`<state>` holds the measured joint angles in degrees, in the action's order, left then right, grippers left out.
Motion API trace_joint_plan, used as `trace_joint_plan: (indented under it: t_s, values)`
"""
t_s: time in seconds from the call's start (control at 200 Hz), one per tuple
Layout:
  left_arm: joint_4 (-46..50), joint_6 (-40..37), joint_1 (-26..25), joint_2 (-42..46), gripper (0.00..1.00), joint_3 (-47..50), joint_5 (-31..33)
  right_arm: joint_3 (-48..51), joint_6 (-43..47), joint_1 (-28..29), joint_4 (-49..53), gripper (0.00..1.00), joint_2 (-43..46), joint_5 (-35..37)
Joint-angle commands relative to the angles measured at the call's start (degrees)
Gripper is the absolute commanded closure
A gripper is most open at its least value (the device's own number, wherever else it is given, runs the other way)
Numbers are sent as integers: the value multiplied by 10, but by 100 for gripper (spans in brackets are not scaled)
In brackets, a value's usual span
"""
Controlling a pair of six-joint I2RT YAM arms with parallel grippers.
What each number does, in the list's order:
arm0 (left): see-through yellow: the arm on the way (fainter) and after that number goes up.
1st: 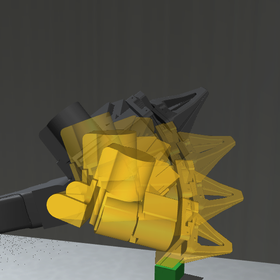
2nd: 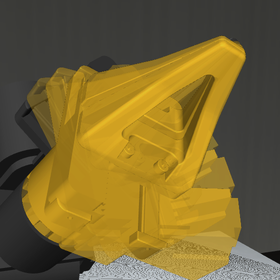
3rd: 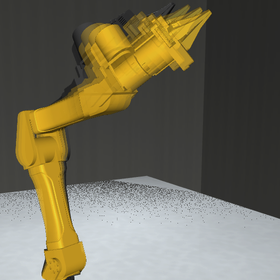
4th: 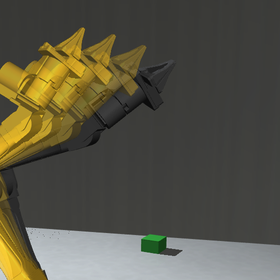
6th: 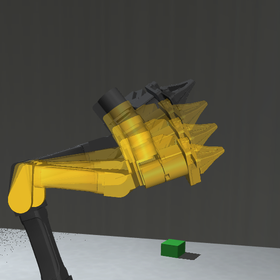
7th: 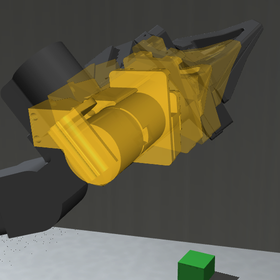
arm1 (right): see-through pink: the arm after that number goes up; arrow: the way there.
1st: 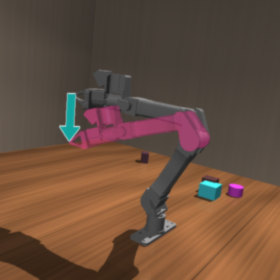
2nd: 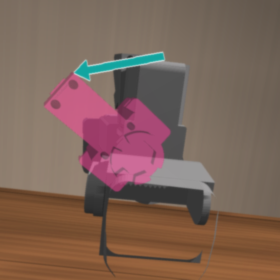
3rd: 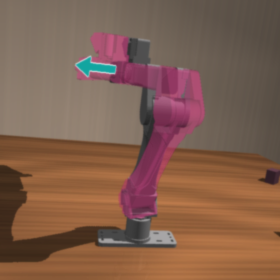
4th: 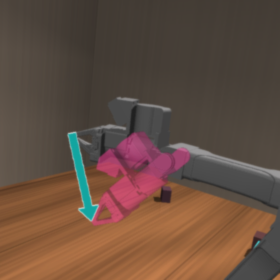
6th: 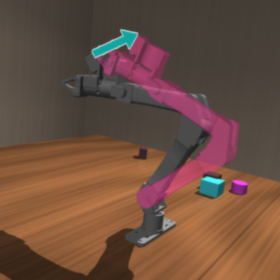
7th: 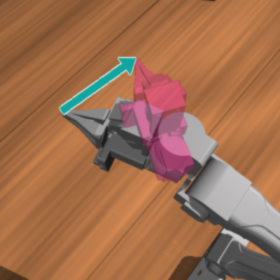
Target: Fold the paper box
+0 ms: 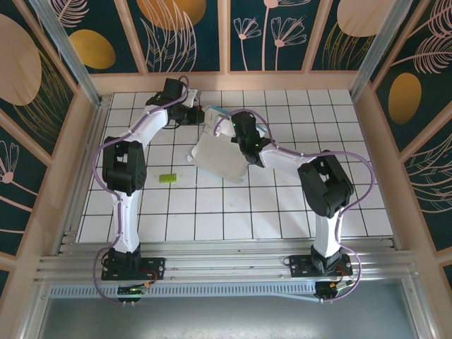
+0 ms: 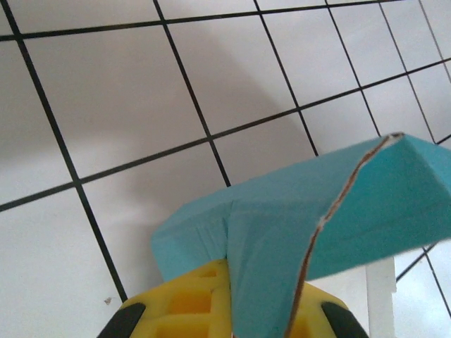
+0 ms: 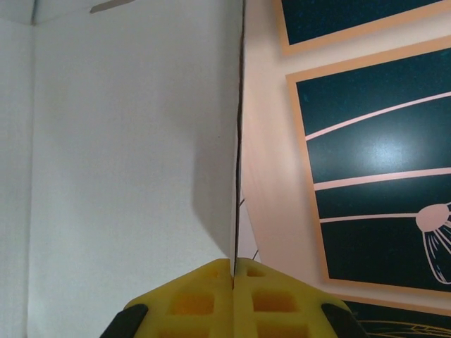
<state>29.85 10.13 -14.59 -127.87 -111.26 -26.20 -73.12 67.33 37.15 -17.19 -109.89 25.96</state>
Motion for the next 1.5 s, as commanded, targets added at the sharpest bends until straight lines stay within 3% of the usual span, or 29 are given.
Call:
trace_joint_plan:
  t_s: [0.0,0.15,0.515,0.746,0.956,1.041,1.276,1.496]
  values:
    - [11,5,0,-15,96,-66,0,18,26,2,15,100,-14,22]
    - [13,61,-4,-40,95,-91,-77,30,51,5,-4,100,-14,29]
    - [9,110,-35,-35,92,-49,-94,39,63,6,-13,100,-20,37]
    - [-39,123,-40,-7,92,59,-79,51,59,6,-17,100,-16,42]
    - [-150,145,-40,44,83,195,-117,75,61,8,-25,100,-8,45]
    - [-164,151,-41,45,73,207,-133,97,63,13,-40,100,-5,42]
    - [-178,101,-37,129,55,247,-87,120,70,13,-48,100,-2,51]
    - [-220,44,-15,269,51,341,-15,118,83,15,-56,100,4,54]
